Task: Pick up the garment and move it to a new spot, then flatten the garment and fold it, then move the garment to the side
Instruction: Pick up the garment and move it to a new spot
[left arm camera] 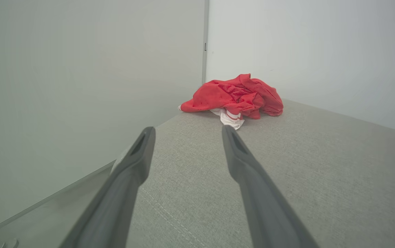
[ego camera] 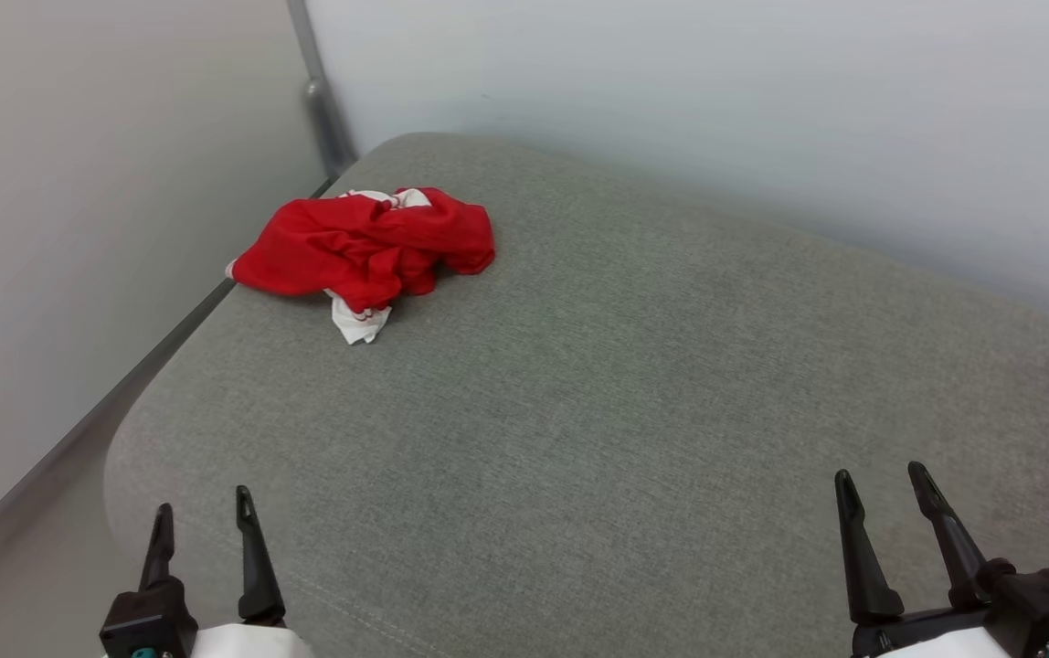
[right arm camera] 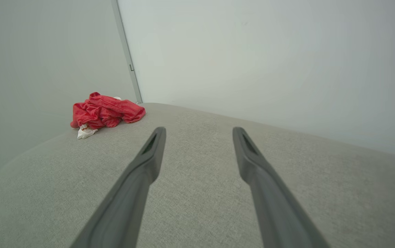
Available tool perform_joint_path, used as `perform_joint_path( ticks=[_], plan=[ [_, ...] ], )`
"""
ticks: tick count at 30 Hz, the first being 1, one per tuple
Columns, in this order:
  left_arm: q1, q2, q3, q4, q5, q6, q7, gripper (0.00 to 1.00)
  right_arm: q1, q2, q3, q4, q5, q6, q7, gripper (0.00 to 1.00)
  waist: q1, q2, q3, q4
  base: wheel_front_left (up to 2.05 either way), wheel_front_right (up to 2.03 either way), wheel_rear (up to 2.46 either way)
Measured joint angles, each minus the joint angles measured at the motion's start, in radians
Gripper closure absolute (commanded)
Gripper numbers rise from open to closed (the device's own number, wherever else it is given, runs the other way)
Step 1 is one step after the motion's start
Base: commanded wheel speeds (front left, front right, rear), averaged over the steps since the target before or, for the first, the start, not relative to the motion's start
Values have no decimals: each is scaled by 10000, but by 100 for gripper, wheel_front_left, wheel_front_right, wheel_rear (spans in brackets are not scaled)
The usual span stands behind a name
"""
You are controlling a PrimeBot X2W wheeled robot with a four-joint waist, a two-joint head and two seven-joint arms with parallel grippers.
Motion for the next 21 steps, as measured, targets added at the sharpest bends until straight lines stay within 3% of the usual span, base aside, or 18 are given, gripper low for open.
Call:
perform_joint_path(
  ticks=[6, 10, 21],
  plan=[
    [-8, -6, 288, 56, -2, -171, 0, 0, 0, 0, 92, 0, -31, 2, 0, 0, 0, 0, -54, 102, 0, 0, 0],
    [-549, 130, 650, 255, 180, -570, 0, 0, -35, 0, 54, -19, -96, 2, 0, 0, 0, 0, 77, -70, 0, 0, 0],
    [-4269, 1480, 1779, 1058, 44, -1342, -2, 0, -898, 0, -320, -533, -951, 2, 0, 0, 0, 0, 1322, -704, 0, 0, 0]
  ],
)
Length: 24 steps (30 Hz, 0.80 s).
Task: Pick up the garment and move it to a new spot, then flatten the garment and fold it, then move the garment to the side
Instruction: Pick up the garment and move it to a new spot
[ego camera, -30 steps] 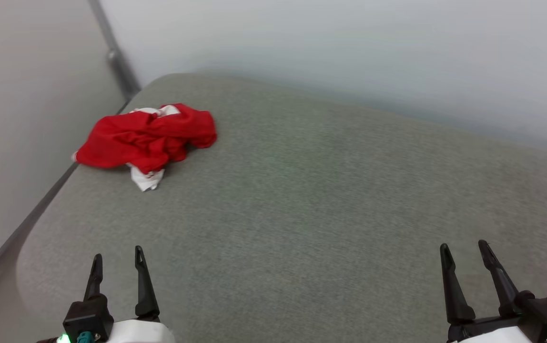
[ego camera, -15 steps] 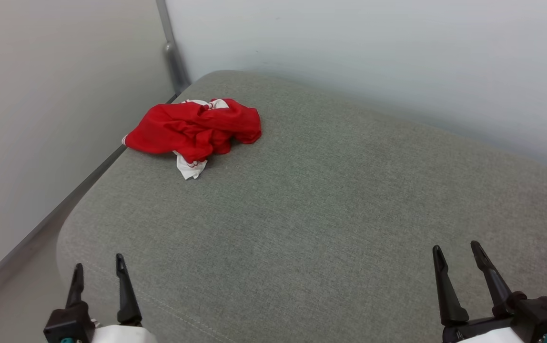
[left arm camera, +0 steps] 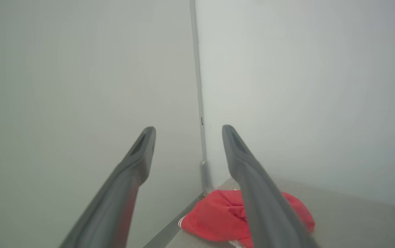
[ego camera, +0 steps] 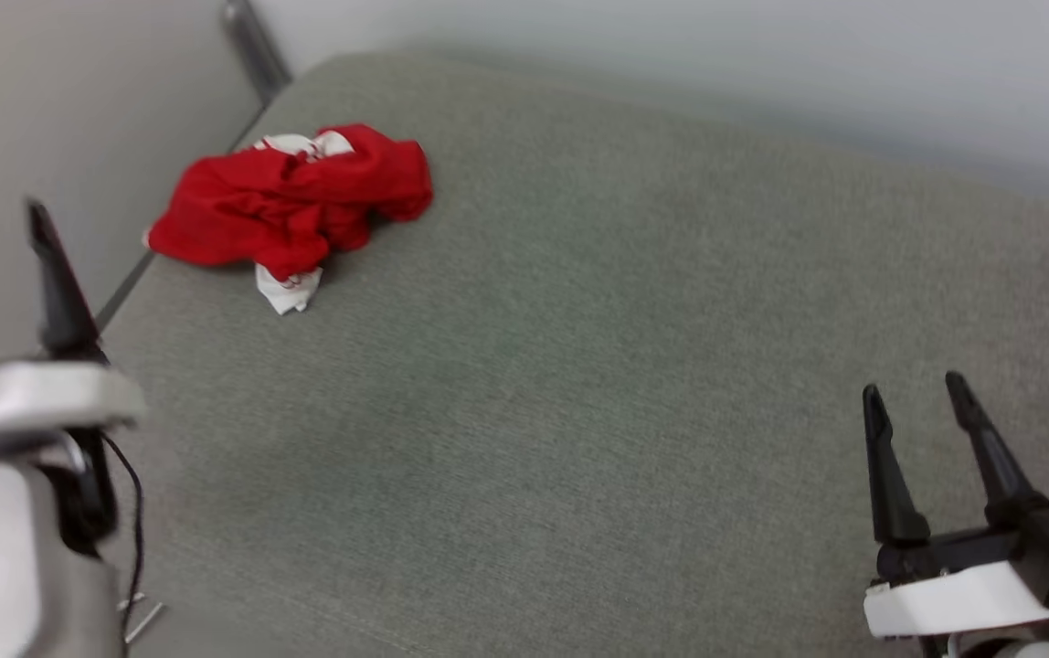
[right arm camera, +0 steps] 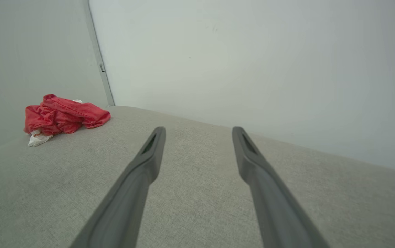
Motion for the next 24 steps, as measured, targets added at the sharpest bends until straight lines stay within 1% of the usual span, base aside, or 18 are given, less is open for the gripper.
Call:
perform_joint_path(
  ticks=[2, 5, 6, 7, 9, 10, 11, 14, 16, 18, 20, 22, 24],
  plan=[
    [-865, 247, 265, 267, -230, -117, 2, 0, -232, 0, -84, -186, -161, 0, 0, 0, 1, 0, 406, -148, 0, 0, 0],
    [-2184, 943, 545, 867, -290, -313, 0, 0, -500, 2, -213, -502, -416, 0, 0, 0, 1, 0, 1037, -387, 0, 0, 0],
    [-2555, 1185, 665, 1041, -267, -293, 2, 0, -599, 2, -249, -623, -504, 0, 0, 0, 1, 0, 1249, -467, 0, 0, 0],
    [-2982, 1335, 886, 1162, -364, -270, 0, 0, -708, 2, -290, -744, -558, 0, 0, 0, 1, 0, 1468, -551, 0, 0, 0],
    [-3797, 1772, 1152, 1586, -619, -414, -4, 0, -983, 6, -370, -1020, -589, 2, -2, 0, 2, 0, 1885, -727, 0, 0, 0],
    [-4424, 2232, 1258, 2184, -761, -658, 8, 0, -1193, 2, -495, -1273, -654, 0, -2, 0, 3, 0, 2298, -913, 0, 0, 0],
    [-4424, 2232, 1258, 2184, -761, -658, 8, 0, -1193, 2, -495, -1273, -654, 0, -2, 0, 3, 0, 2298, -913, 0, 0, 0],
    [-5392, 2846, 1202, 3150, -1076, -1053, 596, 0, -1374, 0, -606, -1601, -752, 0, 0, 0, 2, 0, 2868, -1172, 0, 0, 0],
    [-6019, 3191, 1137, 3676, -1444, -1269, 1126, 0, -1458, 0, -619, -1827, -790, 0, 0, 0, 2, 0, 3205, -1328, 0, 0, 0],
    [-6443, 3505, 865, 4309, -1764, -1430, 1988, 0, -1499, 0, -642, -2050, -857, 0, 0, 0, 3, 0, 3506, -1469, 0, 0, 0],
    [-6801, 3684, 500, 4876, -2276, -1505, 2986, 0, -1546, 0, -658, -2259, -934, 0, 0, 0, 3, 0, 3776, -1581, 0, 0, 0],
    [-7026, 3868, -194, 5125, -2959, -1532, 4069, 0, -1561, 0, -639, -2476, -1032, 0, -2, 0, 3, 0, 4005, -1673, 0, 0, 0],
    [-7107, 3967, -965, 5135, -3912, -1555, 5152, 0, -1577, 2, -619, -2677, -1152, 0, 0, 0, 2, 0, 4201, -1739, 0, 0, 0]
  ],
)
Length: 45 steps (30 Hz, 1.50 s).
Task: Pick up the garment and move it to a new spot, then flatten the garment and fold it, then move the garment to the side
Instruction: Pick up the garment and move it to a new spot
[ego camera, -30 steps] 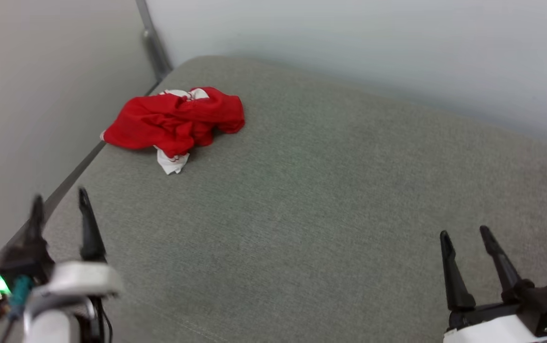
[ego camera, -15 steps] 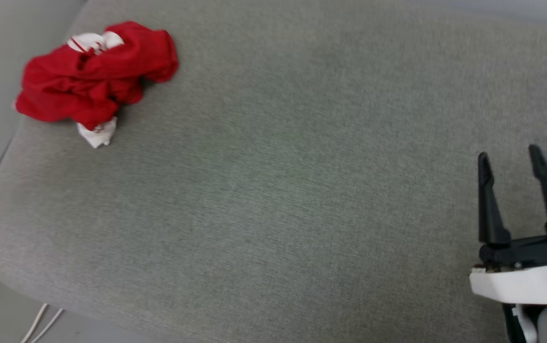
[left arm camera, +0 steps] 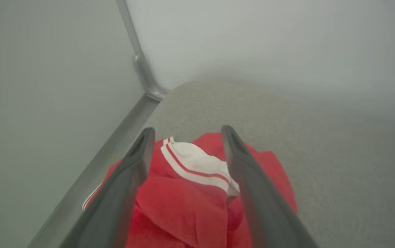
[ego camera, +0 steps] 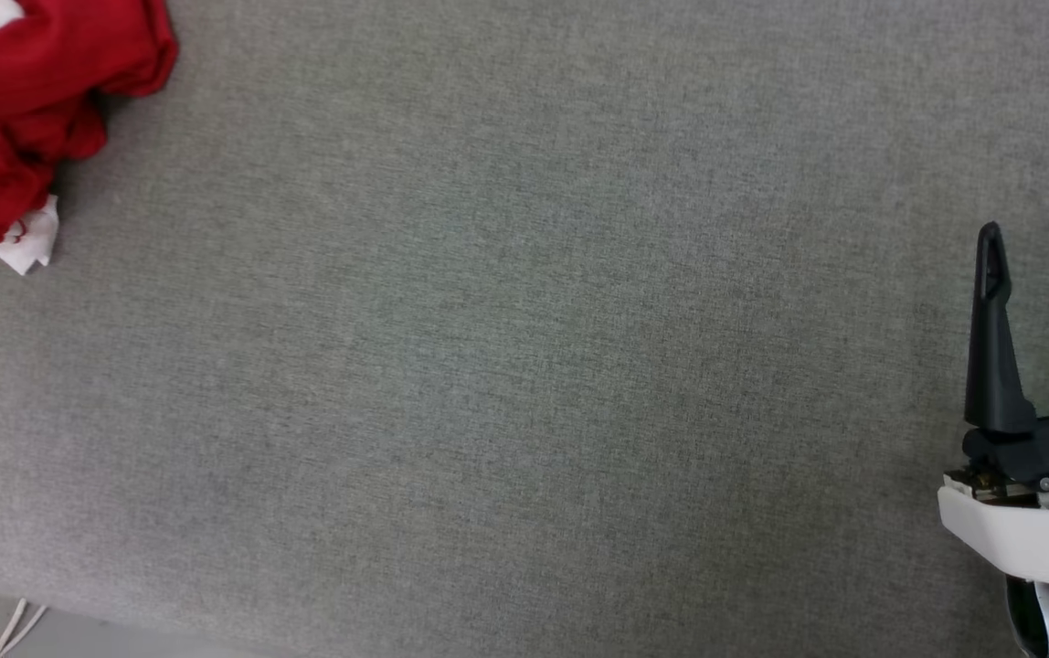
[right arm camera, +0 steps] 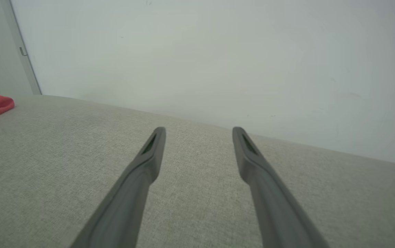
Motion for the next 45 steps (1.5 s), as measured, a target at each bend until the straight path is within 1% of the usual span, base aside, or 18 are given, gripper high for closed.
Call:
perform_joint_path(
  ticks=[3, 6, 9, 13, 17, 20, 21, 22, 27, 30, 31, 34, 40, 42, 45],
  plan=[
    [60, 431, -918, -38, -1381, 0, 1808, 0, -35, 0, 56, -221, -125, 0, 0, 0, 0, 0, 248, -52, 0, 0, 0],
    [338, 886, -1601, -194, -2631, 2, 3471, 0, -150, 0, 125, -397, -209, 0, 0, 0, 0, 0, 458, -95, 0, 0, 0],
    [598, 1187, -2079, -451, -3672, 2, 4642, 0, -178, 0, 127, -483, -290, 0, 0, 0, -1, 0, 655, -138, 0, 0, 0],
    [830, 1436, -2579, -583, -4381, 2, 5254, 0, -198, 0, 140, -483, -303, 0, 0, 0, -1, 0, 932, -190, 0, 0, 0],
    [941, 1486, -3196, -416, -4431, 0, 5451, 0, -216, 0, 148, -458, -318, 0, 0, 0, -2, 0, 1176, -264, 0, 0, 0],
    [856, 1427, -3511, -286, -4424, -2, 5275, 0, -279, 0, 142, -399, -318, 0, 0, 0, -3, 0, 1286, -314, 0, 0, 0],
    [802, 1438, -3655, -238, -4408, -2, 5233, 64, -328, 0, 150, -366, -316, 0, 0, 0, -3, 0, 1290, -326, 0, 0, 0],
    [761, 1452, -3762, -173, -4395, -2, 5166, 100, -358, 0, 173, -337, -316, 0, 0, 0, -3, 0, 1275, -336, 0, 0, 0],
    [656, 1498, -4019, 161, -4495, -2, 4460, 100, -373, 0, 247, -134, -171, 0, 0, 0, -2, 0, 965, -349, 0, 0, 0],
    [606, 1685, -4322, 40, -4475, -2, 4199, 100, -360, 0, 311, 77, 6, 0, 0, 0, -2, 0, 596, -334, 0, 0, 0],
    [530, 1833, -4424, -56, -4462, -2, 4128, 100, -360, 0, 351, 163, 75, 0, -2, 0, -2, 0, 444, -327, 0, 0, 0],
    [193, 2320, -4778, -581, -4370, 0, 3985, 100, -350, 0, 472, 357, 347, 0, 0, 0, -2, 0, -53, -312, 0, 0, 0],
    [-492, 2884, -5693, -1919, -4205, -2, 3829, 100, -268, -2, 635, 740, 727, 0, 0, 0, -3, 0, -1124, -337, 0, 0, 0],
    [-753, 2980, -6009, -2399, -4115, 0, 3860, 100, -177, -2, 631, 849, 897, 0, 0, 0, -3, 0, -1457, -372, 0, 0, 0],
    [-1103, 2955, -6479, -3126, -4011, -2, 3963, 100, -30, -4, 662, 957, 1047, 0, 0, 0, -3, 0, -1913, -456, 0, 0, 0]
  ],
)
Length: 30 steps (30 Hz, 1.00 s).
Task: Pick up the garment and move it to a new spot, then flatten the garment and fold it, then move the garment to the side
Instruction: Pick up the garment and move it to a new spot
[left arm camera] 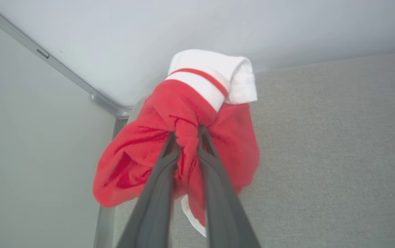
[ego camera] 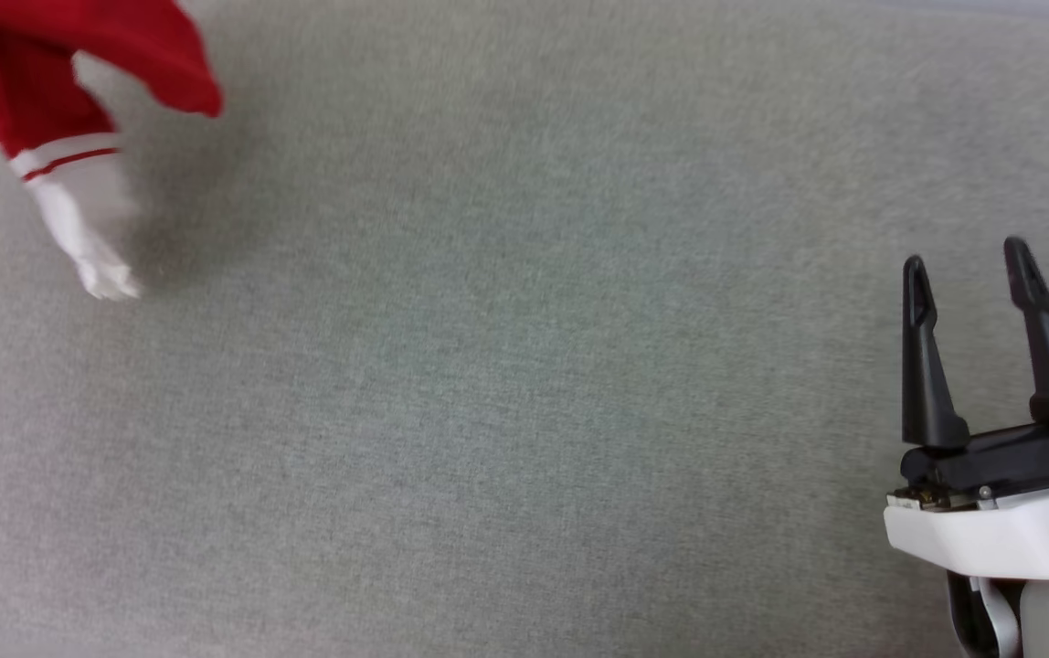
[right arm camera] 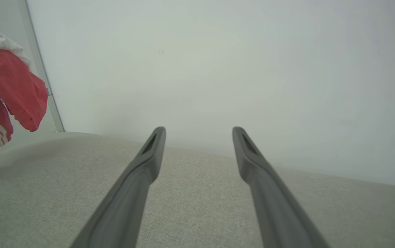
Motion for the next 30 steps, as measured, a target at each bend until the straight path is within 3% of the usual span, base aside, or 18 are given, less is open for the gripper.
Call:
perform_joint_path(
  ticks=[5, 18, 25, 30],
  plan=[
    [-737, -148, -721, -1011, 205, 0, 272, 100, 237, 0, 38, 165, 201, 0, 0, 0, -1, 0, -603, -303, 0, 0, 0],
    [-1721, -1371, -2573, -2765, 326, 0, 596, 100, 519, -4, 15, 366, 654, 0, 0, 0, -1, 0, -1340, -1964, 0, 0, 0],
    [-810, -2481, -3785, -3204, 278, 0, 56, 100, 526, -6, -50, 414, 782, 0, 0, 0, -1, 0, -1237, -2642, 0, 0, 0],
    [241, -3252, -5421, -3095, 196, 0, -232, 100, 380, -4, -21, 462, 792, 0, 0, 0, -1, 0, -978, -2830, 0, 0, 0]
  ],
)
